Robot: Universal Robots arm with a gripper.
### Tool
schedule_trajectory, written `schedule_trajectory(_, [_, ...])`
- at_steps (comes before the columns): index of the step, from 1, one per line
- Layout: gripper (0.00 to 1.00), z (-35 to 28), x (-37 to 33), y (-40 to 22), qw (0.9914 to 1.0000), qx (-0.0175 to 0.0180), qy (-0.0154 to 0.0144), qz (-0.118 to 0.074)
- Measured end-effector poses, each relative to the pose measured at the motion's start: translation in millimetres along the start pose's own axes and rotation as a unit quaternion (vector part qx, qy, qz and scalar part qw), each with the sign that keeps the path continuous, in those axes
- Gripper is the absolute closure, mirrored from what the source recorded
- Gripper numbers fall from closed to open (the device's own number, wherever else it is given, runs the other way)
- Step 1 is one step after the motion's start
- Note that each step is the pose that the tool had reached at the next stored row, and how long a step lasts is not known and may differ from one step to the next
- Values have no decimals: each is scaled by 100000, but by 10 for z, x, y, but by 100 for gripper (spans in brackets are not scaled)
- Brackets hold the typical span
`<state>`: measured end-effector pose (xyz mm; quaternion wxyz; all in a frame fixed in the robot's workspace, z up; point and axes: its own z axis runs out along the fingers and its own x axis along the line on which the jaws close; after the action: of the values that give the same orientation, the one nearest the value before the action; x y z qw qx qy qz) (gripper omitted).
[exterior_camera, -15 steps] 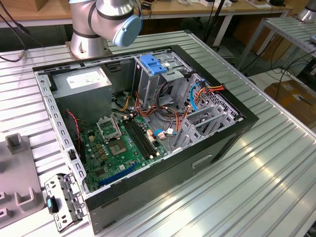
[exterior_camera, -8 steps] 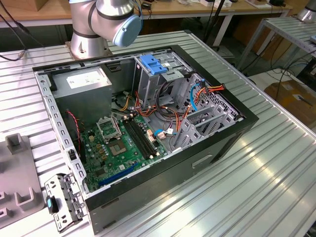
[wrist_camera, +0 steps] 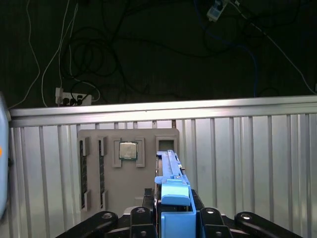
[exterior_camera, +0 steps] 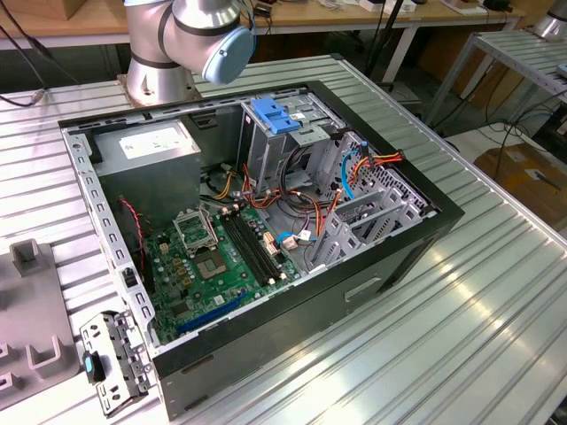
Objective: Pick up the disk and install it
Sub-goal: 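Pick up the disk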
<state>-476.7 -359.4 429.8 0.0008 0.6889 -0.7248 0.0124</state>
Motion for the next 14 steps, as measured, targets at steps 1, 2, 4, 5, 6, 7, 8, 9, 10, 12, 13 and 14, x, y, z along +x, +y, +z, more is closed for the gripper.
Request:
schedule_trajectory(1, [63, -7, 0, 0, 100000, -5, -1, 4])
schedule_trajectory(2, [63, -13, 0, 0, 100000, -10, -1, 3])
schedule_trajectory(4, [63, -27, 0, 0, 100000, -27, 0, 3])
schedule_trajectory(5, [63, -33, 0, 0, 100000, -31, 1, 2])
schedule_trajectory(6, [63, -39, 1, 0, 100000, -37, 1, 2])
schedule_trajectory(7, [63, -46, 1, -1, 100000, -45, 0, 0])
schedule_trajectory(8, [63, -52, 1, -1, 100000, -59, 4, 1])
schedule_trajectory(9, [63, -59, 1, -1, 100000, -61, 3, 2])
schedule_trajectory(10, [63, -65, 1, -1, 100000, -66, 2, 0])
schedule_trajectory(12, [63, -78, 1, -1, 100000, -79, 4, 0])
schedule_trajectory(13, [63, -90, 1, -2, 100000, -97, 5, 1])
schedule_trajectory(14, [63, -98, 2, -2, 100000, -106, 5, -1])
